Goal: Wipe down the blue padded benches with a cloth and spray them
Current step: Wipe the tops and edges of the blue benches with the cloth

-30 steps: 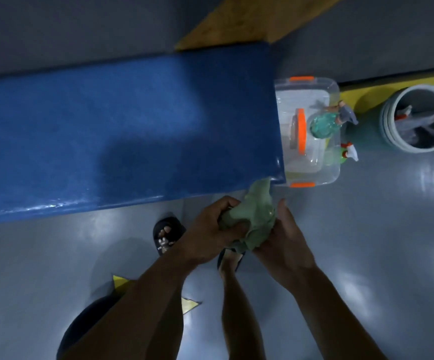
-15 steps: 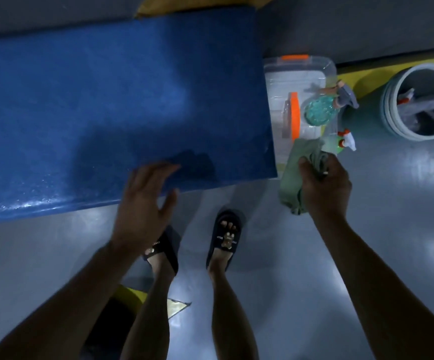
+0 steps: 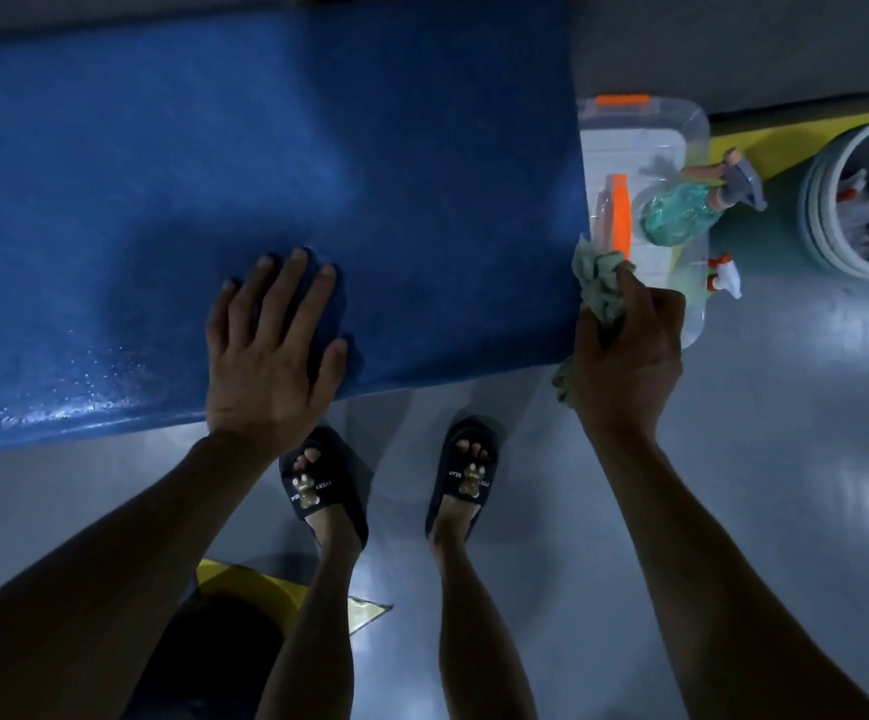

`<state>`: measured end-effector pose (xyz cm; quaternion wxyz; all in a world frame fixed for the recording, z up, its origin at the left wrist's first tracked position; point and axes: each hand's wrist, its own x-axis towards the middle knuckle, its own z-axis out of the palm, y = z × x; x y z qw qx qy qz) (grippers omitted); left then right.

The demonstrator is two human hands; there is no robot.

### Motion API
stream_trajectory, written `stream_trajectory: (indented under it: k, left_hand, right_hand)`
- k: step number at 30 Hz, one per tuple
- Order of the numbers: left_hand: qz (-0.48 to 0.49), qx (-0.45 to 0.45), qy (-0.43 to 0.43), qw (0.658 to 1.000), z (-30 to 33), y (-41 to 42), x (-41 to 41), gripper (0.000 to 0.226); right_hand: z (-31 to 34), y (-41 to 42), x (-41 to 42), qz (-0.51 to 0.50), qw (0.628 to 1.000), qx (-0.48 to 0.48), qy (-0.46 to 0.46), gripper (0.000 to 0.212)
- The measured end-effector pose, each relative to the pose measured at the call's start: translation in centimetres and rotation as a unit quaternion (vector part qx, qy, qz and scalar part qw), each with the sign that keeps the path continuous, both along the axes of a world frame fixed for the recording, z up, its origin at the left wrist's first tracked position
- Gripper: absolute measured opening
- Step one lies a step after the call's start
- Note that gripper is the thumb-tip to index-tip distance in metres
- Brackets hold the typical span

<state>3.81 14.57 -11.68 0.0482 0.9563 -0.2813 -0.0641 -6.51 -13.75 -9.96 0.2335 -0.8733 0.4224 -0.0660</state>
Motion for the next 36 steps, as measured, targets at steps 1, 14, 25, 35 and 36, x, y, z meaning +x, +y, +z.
stream_trajectory:
  k: [1, 14, 25, 35, 36]
  left_hand:
    - [0.0, 0.0, -0.001, 1.0, -0.1, 0.0, 0.0, 0.063]
    - [0.013, 0.008, -0.007, 1.0, -0.6, -0.2, 0.1, 0.065]
    - [0.017, 0.02, 0.014, 1.0, -0.9, -0.1, 0.1, 0.068]
    - [0.014, 0.029, -0.014, 0.999, -1.0, -0.2, 0.2, 0.066]
    - [0.013, 0.03, -0.011, 0.999, -1.0, -0.3, 0.2, 0.066]
  right_hand:
    - [0.1, 0.6, 0.2, -0.006, 1.0, -0.009, -0.002, 0.047]
    - [1.4, 4.6, 0.7, 0.334, 0.942, -0.015, 0.007, 0.051]
    - [0.6, 13.5, 3.5, 0.172, 0.982, 0.037, -0.065, 0.043]
    - [0.5, 2.0, -1.7, 0.19, 0.981, 0.014, -0.03, 0.063]
    - [0.3, 1.8, -1.6, 0.128, 0.991, 0.011, -0.037, 0.064]
